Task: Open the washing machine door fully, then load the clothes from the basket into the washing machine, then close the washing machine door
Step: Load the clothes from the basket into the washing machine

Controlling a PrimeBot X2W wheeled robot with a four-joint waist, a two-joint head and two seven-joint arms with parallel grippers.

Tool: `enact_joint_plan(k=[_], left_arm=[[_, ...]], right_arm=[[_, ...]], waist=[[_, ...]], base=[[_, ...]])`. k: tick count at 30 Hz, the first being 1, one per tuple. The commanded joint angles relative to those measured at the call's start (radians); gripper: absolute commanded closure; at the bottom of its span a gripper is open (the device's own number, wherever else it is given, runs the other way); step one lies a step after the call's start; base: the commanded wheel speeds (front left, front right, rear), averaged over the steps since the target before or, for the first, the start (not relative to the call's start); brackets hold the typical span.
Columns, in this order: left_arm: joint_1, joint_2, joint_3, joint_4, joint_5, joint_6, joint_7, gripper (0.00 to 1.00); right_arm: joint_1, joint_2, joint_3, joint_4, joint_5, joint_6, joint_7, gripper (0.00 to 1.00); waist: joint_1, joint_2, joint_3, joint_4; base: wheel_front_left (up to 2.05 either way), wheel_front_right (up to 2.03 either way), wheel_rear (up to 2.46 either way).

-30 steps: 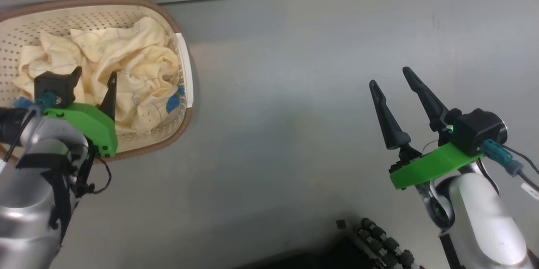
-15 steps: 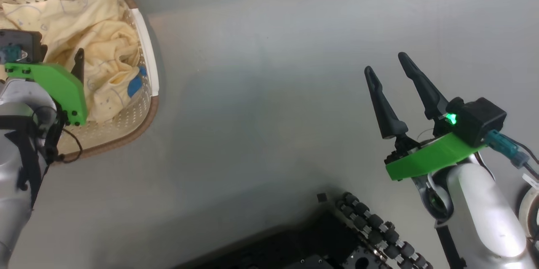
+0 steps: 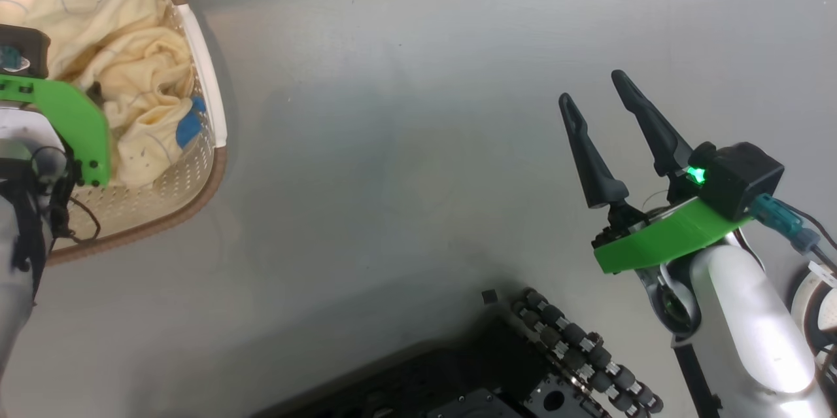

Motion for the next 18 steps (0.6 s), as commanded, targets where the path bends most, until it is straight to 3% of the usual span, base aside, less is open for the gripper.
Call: enact_joint_plan(k=[1,7,18], left_arm=[[-0.002,0.020,0.006,0.000,-0.021,0.001,0.019,0.00],[-0.018,0.011,-0.056,-0.022,-0.079,0.001,0.062,0.00],[-0.049,-0.038,-0.117,0.027,-0.183,0.001,0.134,0.00]], right_arm=[[0.037,-0.003,0.018,-0.026,0.013,-0.003,-0.006,0.00],[0.043,-0.003,0.026,-0.028,0.052,-0.003,-0.006,0.00],[0.052,-0.003,0.027,-0.040,0.011,-0.003,-0.006,0.00]], waist=[[0.0000,0.0000,0.003,0.000],[0.0000,0.0000,0.015,0.000],[0.0000,0.0000,0.034,0.010]], base=[[0.00,0.00,0.00],[0.00,0.00,0.00],[0.00,0.00,0.00]])
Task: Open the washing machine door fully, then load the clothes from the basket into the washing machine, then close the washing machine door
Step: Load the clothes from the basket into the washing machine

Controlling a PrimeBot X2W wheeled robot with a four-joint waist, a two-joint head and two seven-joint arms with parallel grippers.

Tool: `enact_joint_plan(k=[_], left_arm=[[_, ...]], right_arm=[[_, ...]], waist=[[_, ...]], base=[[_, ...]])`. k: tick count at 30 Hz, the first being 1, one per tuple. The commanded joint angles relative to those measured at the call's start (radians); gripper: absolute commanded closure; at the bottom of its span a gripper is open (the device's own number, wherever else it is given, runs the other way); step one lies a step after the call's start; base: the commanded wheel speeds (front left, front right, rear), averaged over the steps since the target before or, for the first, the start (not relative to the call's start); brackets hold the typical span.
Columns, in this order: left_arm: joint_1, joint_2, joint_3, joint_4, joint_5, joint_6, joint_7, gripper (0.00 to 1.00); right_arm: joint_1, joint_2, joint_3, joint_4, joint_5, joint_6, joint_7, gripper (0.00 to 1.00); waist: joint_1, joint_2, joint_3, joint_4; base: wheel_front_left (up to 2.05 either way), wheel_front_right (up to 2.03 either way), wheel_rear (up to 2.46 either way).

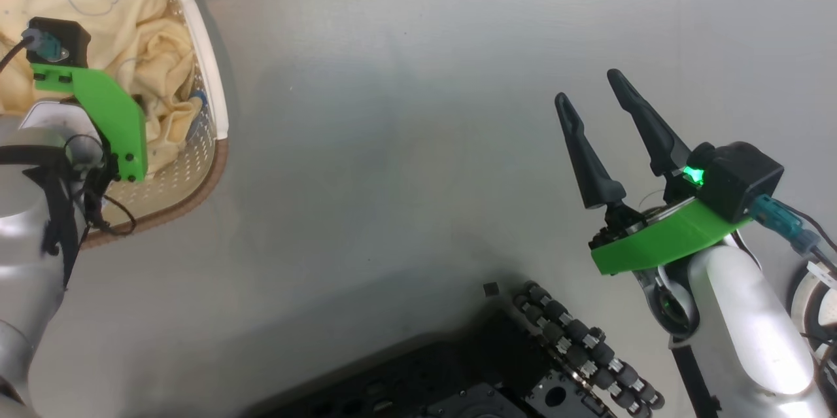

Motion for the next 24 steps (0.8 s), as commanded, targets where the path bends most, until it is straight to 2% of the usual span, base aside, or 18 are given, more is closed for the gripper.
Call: enact_joint_plan(k=[1,2,3,4,15,24], left_arm=[[-0.005,0.020,0.012,0.000,-0.006,0.001,0.003,0.00],[-0.004,0.015,0.008,0.005,-0.013,0.001,0.006,0.00],[-0.003,0.011,0.004,0.008,-0.019,0.001,0.006,0.53],[-0.002,0.009,0.001,0.011,-0.025,0.001,0.004,1.00],[0.015,0.020,-0.037,-0.018,-0.095,0.001,-0.061,1.00],[0.030,0.025,-0.072,-0.043,-0.135,0.001,-0.162,1.00]], right_arm=[[0.050,-0.003,0.014,-0.026,-0.005,-0.003,-0.006,0.00],[0.051,-0.003,0.015,-0.027,-0.006,-0.003,-0.006,0.00],[0.051,-0.003,0.015,-0.028,-0.005,-0.003,-0.006,0.00],[0.050,-0.003,0.016,-0.028,-0.005,-0.003,-0.006,0.00],[0.013,-0.003,0.031,-0.022,-0.002,-0.003,-0.006,0.00],[-0.030,-0.003,0.020,-0.004,-0.031,-0.003,-0.006,0.00]], waist=[[0.0000,0.0000,0.000,0.000],[0.0000,0.0000,0.000,0.001],[0.0000,0.0000,0.000,0.002],[0.0000,0.0000,0.000,0.002],[0.0000,0.0000,-0.025,0.007],[0.0000,0.0000,-0.082,0.055]], base=[[0.00,0.00,0.00],[0.00,0.00,0.00],[0.00,0.00,0.00],[0.00,0.00,0.00],[0.00,0.00,0.00],[0.00,0.00,0.00]])
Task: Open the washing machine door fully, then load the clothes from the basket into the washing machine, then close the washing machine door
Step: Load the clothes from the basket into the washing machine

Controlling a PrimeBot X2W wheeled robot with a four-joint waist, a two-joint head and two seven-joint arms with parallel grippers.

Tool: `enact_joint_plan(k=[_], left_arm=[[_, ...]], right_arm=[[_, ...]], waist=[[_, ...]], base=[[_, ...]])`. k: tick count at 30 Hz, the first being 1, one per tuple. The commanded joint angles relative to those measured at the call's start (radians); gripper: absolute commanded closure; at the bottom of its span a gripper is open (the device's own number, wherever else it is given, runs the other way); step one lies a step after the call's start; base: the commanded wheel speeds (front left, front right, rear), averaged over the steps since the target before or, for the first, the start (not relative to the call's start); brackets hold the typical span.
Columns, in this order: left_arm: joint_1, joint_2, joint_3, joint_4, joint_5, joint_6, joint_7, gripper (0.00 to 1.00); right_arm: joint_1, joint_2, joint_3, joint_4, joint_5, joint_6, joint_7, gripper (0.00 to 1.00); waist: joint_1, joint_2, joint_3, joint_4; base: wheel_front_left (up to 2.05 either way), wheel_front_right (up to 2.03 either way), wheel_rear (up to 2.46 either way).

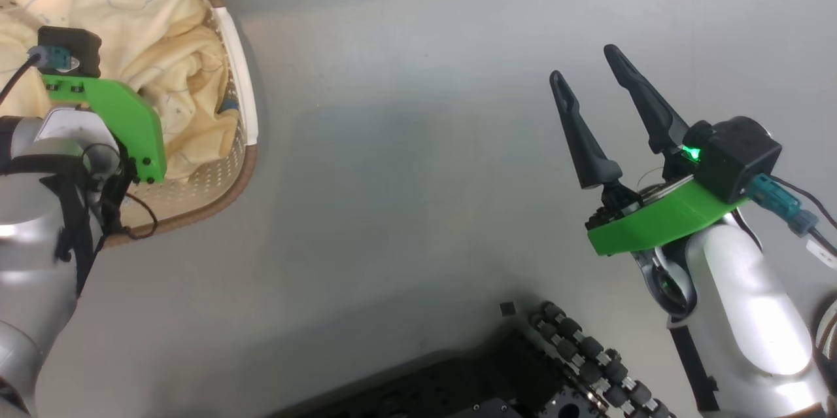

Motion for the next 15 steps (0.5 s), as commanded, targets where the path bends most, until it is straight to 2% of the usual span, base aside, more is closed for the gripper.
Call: enact_joint_plan(k=[1,15], left_arm=[[0.024,0.030,0.006,-0.012,-0.007,0.001,-0.028,1.00],[0.113,0.007,-0.024,0.021,-0.028,0.001,-0.270,1.00]], right_arm=[[0.026,-0.003,0.006,-0.017,-0.008,-0.003,-0.006,0.00],[0.037,-0.003,-0.023,0.024,-0.057,-0.003,-0.006,0.00]], waist=[[0.0000,0.0000,-0.030,0.024],[0.0000,0.0000,-0.217,0.119]], base=[[0.00,0.00,0.00],[0.00,0.00,0.00]])
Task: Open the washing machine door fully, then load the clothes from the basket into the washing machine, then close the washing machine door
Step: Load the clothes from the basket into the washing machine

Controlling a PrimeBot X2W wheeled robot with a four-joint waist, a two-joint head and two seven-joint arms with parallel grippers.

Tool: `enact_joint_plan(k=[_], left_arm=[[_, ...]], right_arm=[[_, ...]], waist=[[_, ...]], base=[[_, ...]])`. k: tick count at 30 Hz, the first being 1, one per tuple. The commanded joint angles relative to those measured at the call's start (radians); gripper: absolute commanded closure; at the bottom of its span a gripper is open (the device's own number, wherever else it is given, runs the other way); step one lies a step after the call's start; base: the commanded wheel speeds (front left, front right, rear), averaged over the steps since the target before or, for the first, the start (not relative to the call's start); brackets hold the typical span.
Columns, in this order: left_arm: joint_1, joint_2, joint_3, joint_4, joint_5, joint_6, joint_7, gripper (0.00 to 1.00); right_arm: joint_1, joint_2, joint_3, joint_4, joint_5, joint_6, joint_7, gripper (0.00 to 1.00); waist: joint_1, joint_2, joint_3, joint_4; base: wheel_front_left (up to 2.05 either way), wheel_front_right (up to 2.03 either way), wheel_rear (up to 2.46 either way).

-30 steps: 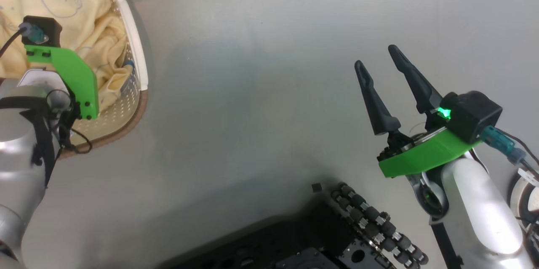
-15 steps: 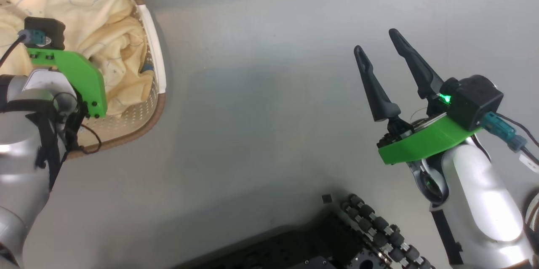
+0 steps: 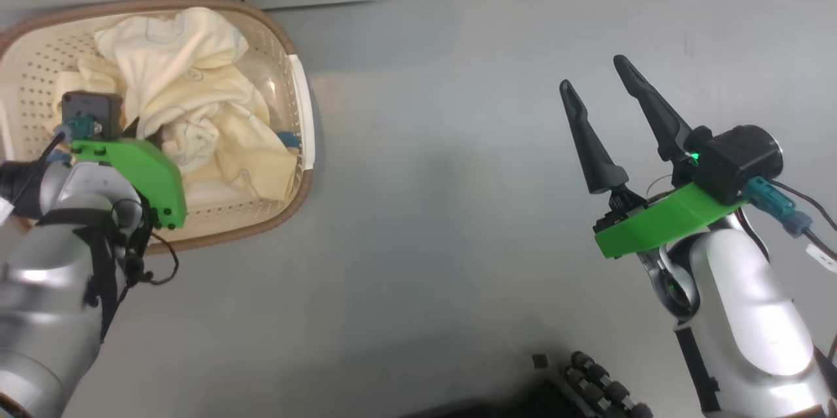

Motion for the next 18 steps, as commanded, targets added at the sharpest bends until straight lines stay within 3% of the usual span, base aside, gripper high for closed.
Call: enact_joint_plan(k=[1,10,18], left_arm=[[0.020,0.025,0.027,0.003,-0.015,0.001,-0.029,1.00],[0.074,0.023,0.067,-0.020,-0.021,0.001,-0.083,1.00],[0.181,0.066,0.252,-0.242,0.073,0.085,-0.085,1.00]], right_arm=[[0.036,-0.002,0.011,-0.016,-0.006,-0.003,-0.006,0.00],[0.056,-0.002,0.009,0.019,-0.018,-0.003,-0.006,0.00],[0.087,-0.002,-0.001,0.048,-0.033,-0.003,-0.006,0.00]], waist=[[0.0001,-0.0001,-0.060,0.034],[0.0001,-0.0001,-0.191,0.077],[0.0001,-0.0001,-0.290,0.117]], base=[[0.00,0.00,0.00],[0.00,0.00,0.00],[0.00,0.00,0.00]])
